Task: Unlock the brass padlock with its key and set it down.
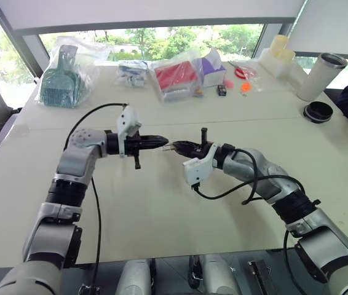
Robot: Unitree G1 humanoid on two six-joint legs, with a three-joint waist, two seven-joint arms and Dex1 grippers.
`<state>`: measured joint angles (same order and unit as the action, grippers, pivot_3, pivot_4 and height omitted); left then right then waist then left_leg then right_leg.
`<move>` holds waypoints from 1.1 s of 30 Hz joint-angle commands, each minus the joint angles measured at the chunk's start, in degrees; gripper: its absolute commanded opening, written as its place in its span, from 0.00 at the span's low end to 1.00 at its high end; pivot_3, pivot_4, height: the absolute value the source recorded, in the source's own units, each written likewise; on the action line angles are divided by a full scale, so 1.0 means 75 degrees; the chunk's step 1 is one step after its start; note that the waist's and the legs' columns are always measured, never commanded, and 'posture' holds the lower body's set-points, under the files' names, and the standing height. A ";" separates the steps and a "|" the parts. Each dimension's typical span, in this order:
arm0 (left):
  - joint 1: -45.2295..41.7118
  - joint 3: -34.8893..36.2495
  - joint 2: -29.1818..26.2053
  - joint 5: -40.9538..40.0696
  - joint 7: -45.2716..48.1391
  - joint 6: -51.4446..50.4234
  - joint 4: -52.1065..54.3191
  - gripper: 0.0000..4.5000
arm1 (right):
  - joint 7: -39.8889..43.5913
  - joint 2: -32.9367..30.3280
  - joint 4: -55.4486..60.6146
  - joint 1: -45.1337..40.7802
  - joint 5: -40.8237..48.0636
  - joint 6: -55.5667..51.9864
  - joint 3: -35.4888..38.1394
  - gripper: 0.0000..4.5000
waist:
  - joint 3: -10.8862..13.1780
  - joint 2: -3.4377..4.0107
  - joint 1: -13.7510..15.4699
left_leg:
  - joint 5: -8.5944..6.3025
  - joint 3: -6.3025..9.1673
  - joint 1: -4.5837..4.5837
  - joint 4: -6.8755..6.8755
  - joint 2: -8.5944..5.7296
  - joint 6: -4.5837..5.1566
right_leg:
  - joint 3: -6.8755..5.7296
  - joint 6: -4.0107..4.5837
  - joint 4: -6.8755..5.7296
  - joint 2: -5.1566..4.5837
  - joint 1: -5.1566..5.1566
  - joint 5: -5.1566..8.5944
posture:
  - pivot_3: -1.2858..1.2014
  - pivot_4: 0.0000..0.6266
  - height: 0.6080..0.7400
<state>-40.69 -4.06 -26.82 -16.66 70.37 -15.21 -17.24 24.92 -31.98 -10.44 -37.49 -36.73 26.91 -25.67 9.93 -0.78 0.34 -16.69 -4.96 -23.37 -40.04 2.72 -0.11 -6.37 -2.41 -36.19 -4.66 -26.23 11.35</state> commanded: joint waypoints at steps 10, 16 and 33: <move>0.0035 -0.0336 -0.0142 0.0422 0.0138 0.0609 -0.0585 0.00 | -0.0016 0.0088 0.0259 -0.0124 0.0243 -0.0027 0.0245 0.02 | 0.0000 0.0000 -0.0003 | 0.0000 -0.0001 0.0000 0.0001 0.0000 0.0000 | 0.0000 0.0000 0.0000 0.0000 -0.0001 0.0000 | 0.52 0.24 1.00; -0.0108 -0.0218 -0.0030 0.0565 -0.0152 0.0947 -0.1080 0.00 | 0.0018 0.0144 0.0298 -0.0152 0.0308 -0.0014 0.0247 0.02 | 0.0000 0.0000 -0.0001 | 0.0000 -0.0001 0.0000 0.0000 0.0000 0.0000 | 0.0000 0.0000 0.0000 0.0000 0.0000 0.0000 | 0.52 0.24 1.00; 0.0554 0.0100 -0.0820 0.0420 -0.0232 0.0755 -0.0580 0.00 | -0.0207 0.0151 -0.0745 -0.0140 0.0168 0.0025 0.0158 0.02 | 0.0000 0.0000 -0.0115 | 0.0000 -0.0001 0.0003 0.0005 0.0001 0.0000 | 0.0000 0.0001 -0.0001 0.0000 -0.0001 0.0000 | 0.52 0.24 1.00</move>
<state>-36.80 -5.30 -32.05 -12.59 68.60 -9.01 -24.10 24.88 -30.81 -14.75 -37.63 -35.33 26.70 -25.67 9.93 -0.78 -0.52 -16.70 -4.96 -23.35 -40.00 2.74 -0.11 -6.38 -2.41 -36.19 -4.65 -26.24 11.36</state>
